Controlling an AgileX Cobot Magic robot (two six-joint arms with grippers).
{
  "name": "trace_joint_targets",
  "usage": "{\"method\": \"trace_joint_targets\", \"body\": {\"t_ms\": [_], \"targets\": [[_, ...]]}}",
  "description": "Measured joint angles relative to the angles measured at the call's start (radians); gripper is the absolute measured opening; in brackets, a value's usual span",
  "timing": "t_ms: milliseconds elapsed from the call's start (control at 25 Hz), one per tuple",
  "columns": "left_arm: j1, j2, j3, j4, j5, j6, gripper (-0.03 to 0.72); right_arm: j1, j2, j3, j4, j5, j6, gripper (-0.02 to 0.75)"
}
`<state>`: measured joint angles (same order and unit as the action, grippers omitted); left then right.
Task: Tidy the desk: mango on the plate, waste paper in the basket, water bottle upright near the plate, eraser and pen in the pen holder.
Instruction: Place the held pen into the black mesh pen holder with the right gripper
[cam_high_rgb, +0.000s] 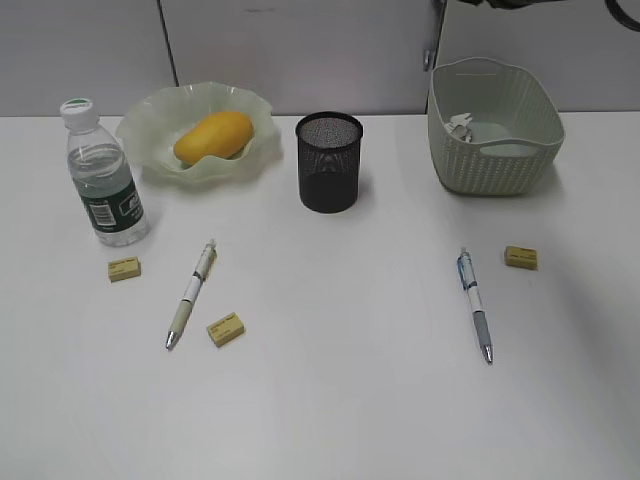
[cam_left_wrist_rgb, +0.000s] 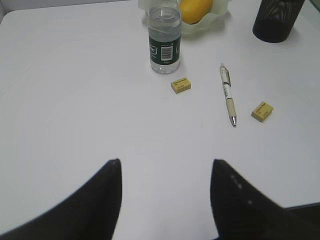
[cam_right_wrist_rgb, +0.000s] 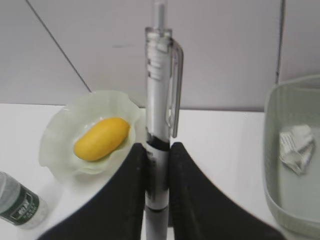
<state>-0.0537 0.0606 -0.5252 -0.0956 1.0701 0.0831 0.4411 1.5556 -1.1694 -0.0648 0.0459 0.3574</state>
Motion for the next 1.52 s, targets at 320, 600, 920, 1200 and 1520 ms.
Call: {"method": "trace_joint_targets", "body": {"t_ms": [320, 600, 920, 1200, 1520], "targets": [[0.0, 0.0, 0.0, 0.0, 0.0, 0.0, 0.428, 0.035, 0.096, -0.036, -0.034, -0.165, -0.001, 0.121], [0.0, 0.0, 0.0, 0.0, 0.0, 0.0, 0.428, 0.035, 0.248, -0.144, -0.051, -0.192, -0.002, 0.123], [0.0, 0.0, 0.0, 0.0, 0.0, 0.0, 0.427, 0.05, 0.4, -0.173, -0.071, -0.292, -0.001, 0.125], [0.0, 0.0, 0.0, 0.0, 0.0, 0.0, 0.421, 0.058, 0.504, -0.175, -0.075, -0.424, -0.014, 0.127], [0.0, -0.043, 0.0, 0.0, 0.0, 0.0, 0.407, 0.058, 0.606, -0.23, -0.077, -0.472, -0.083, 0.132]]}}
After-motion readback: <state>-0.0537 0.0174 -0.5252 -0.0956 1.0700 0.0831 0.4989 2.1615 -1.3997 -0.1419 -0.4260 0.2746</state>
